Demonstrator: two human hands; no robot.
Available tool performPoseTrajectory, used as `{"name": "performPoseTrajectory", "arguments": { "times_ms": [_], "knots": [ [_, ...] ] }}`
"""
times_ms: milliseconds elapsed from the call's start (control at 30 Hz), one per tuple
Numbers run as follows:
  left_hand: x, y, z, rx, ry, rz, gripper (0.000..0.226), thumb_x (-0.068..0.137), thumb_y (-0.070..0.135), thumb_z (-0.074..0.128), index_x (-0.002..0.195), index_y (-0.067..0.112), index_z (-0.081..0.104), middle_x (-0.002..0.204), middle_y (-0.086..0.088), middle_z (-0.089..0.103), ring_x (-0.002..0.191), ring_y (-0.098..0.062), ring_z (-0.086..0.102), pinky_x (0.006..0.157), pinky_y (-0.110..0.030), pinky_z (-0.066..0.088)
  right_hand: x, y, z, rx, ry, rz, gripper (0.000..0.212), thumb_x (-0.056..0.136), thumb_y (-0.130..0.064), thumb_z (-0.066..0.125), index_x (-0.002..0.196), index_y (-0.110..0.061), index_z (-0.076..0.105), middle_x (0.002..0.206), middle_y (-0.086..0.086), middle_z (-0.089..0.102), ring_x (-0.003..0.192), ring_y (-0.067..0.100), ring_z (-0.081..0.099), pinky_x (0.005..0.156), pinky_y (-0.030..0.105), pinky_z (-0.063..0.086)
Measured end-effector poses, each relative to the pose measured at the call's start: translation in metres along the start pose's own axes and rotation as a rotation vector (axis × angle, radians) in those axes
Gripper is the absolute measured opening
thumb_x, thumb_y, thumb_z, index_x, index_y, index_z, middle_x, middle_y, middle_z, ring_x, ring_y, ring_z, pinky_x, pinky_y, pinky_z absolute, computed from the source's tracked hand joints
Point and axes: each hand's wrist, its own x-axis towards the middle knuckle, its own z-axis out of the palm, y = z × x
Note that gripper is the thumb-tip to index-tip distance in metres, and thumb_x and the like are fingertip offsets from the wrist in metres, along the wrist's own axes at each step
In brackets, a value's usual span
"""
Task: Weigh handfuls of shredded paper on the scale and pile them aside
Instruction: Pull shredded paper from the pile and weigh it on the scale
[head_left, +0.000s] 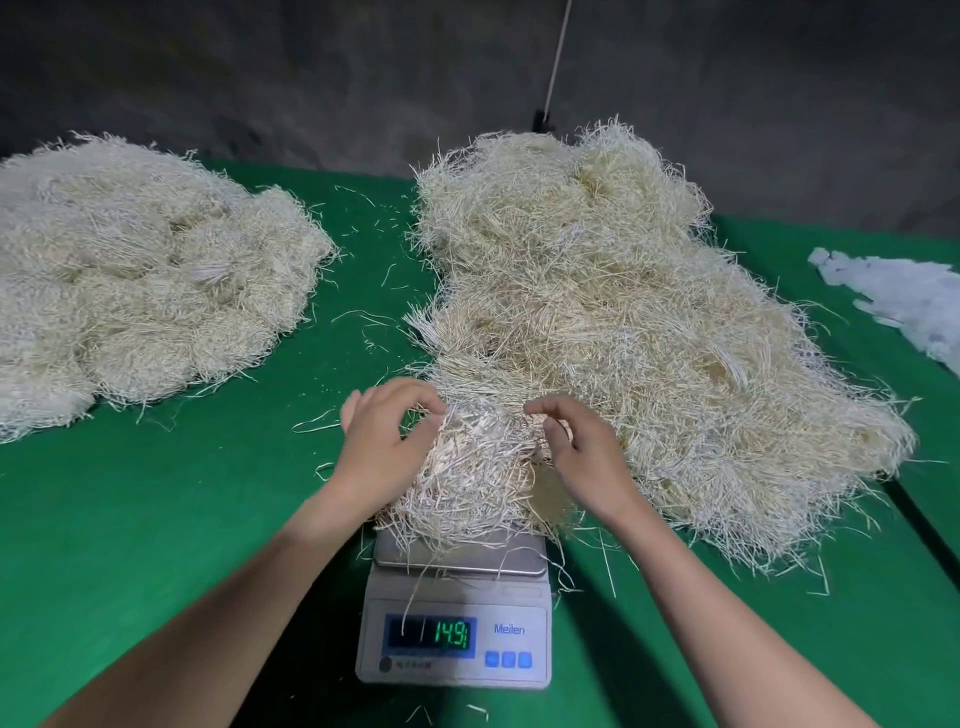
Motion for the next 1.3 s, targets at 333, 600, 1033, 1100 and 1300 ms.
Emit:
{"name": "performPoseTrajectory", "arguments": {
  "times_ms": [333,600,1033,1100,1300],
  "knots": [
    [0.003,0.024,-0.016,-0.168,0.159,0.104,0.016,0.089,0.016,0.062,0.082,0.029,0.066,0.094,0.028,0.060,0.095,0.018,0.050,0.107,-0.044,0.032,0.003,-0.006,-0.008,0.074,0.050,-0.107,0.025,0.097,-0.002,0.044,0.108,-0.015,0.063,0.105,-0.017,0.055,0.099,-0.025,0.042,0.089,0.000,0.026],
    [0.005,0.027,-0.015,-0.206,0.244,0.077,0.022,0.087,0.013,0.063,0.075,0.031,0.066,0.085,0.024,0.065,0.091,0.005,0.059,0.097,-0.038,0.044,0.002,-0.007,-0.009,0.080,0.034,-0.114,0.026,0.096,-0.001,0.045,0.104,-0.020,0.062,0.107,-0.009,0.059,0.101,-0.015,0.047,0.094,0.010,0.032],
    [0.005,0.029,-0.012,-0.191,0.230,0.024,0.020,0.088,0.016,0.064,0.076,0.032,0.066,0.083,0.026,0.063,0.056,0.016,0.050,0.063,-0.006,0.035,0.003,-0.009,-0.009,0.095,0.012,-0.123,0.025,0.095,-0.001,0.047,0.102,-0.018,0.064,0.103,-0.013,0.059,0.101,-0.010,0.049,0.108,0.034,0.034],
    [0.005,0.030,-0.011,-0.193,0.231,0.017,0.018,0.088,0.017,0.064,0.077,0.031,0.067,0.083,0.026,0.064,0.052,0.016,0.049,0.060,-0.006,0.034,0.003,-0.009,-0.009,0.092,0.007,-0.131,0.024,0.095,-0.001,0.047,0.102,-0.016,0.064,0.102,-0.018,0.057,0.101,-0.017,0.045,0.111,0.037,0.030],
    [0.005,0.028,-0.010,-0.201,0.235,0.015,0.014,0.089,0.019,0.063,0.079,0.027,0.068,0.085,0.025,0.065,0.046,0.015,0.047,0.058,-0.008,0.032,0.004,-0.009,-0.007,0.067,0.016,-0.135,0.025,0.095,0.000,0.047,0.102,-0.016,0.065,0.105,-0.012,0.058,0.100,-0.018,0.044,0.102,0.025,0.034]
  ]
}}
